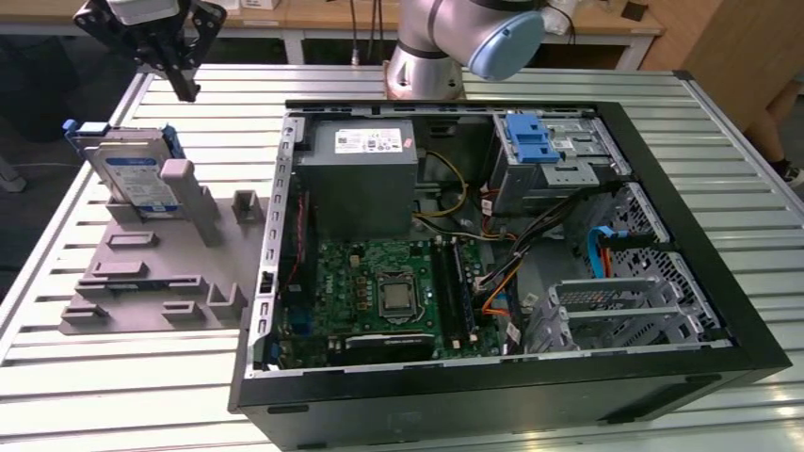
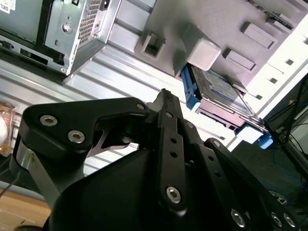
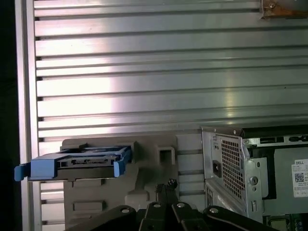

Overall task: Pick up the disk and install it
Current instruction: 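Reach for the disk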

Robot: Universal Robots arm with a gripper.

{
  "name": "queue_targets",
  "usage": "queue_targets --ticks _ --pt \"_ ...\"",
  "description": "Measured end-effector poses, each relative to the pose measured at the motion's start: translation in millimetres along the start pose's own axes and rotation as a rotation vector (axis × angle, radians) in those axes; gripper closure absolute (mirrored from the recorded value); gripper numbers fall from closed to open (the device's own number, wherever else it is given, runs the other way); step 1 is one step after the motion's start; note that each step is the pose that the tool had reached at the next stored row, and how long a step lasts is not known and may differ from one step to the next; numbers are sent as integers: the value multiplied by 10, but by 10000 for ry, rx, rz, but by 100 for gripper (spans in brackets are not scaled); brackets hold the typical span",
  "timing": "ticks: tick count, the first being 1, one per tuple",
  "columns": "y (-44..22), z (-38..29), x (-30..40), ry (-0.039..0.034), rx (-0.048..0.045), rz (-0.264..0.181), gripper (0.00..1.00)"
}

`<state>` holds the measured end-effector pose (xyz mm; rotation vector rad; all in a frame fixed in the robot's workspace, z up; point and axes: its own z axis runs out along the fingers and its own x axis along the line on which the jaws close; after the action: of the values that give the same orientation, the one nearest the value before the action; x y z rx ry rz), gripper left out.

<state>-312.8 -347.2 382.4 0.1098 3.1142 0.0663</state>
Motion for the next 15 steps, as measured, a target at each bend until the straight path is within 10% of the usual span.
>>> queue_targets --ticks 15 --pt "17 22 468 3 -1 -84 89"
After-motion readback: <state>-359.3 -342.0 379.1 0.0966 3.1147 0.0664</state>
